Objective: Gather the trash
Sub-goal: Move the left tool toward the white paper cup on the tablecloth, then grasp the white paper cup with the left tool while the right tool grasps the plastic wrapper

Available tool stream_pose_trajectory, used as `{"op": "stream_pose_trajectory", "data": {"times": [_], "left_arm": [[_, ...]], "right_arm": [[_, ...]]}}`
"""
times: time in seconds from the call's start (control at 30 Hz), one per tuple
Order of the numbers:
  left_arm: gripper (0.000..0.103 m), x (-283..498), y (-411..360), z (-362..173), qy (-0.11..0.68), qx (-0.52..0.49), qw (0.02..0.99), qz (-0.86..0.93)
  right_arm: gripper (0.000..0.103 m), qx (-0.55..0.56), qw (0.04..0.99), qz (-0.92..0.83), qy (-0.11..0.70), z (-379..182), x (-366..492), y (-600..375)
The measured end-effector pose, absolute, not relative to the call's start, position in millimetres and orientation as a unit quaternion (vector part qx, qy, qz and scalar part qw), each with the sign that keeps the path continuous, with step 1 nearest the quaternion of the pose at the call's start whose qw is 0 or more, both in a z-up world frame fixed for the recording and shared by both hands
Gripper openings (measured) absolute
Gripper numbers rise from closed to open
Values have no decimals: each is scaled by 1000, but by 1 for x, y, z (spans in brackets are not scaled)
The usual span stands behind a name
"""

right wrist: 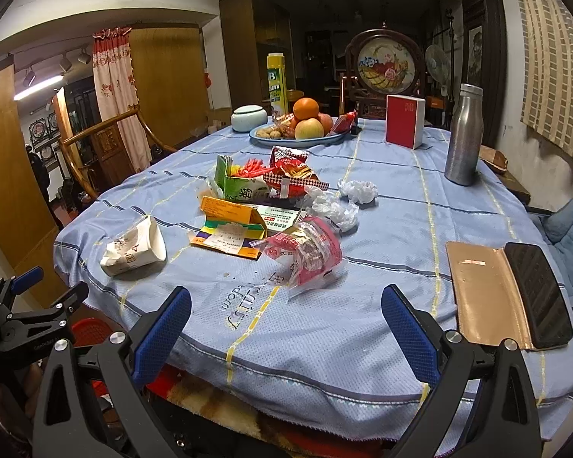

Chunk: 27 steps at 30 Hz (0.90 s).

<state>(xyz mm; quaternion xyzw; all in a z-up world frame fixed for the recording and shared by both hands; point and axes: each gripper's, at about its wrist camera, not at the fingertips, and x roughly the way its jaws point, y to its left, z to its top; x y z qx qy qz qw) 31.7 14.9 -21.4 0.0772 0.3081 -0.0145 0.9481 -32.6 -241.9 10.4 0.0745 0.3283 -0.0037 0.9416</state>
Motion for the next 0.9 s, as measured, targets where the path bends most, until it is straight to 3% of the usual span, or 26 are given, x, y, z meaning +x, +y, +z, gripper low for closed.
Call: {"op": "stream_pose_trajectory", "data": {"times": [0.47, 0.9], "left_arm": [[97, 83, 37, -33, 349, 58, 934, -49], [96, 162, 1, -53, 402, 77, 893, -189]], "right_arm": [[97, 95, 929, 2, 359, -16, 16, -248], [97, 113, 921, 6, 373, -29, 46, -263]]}}
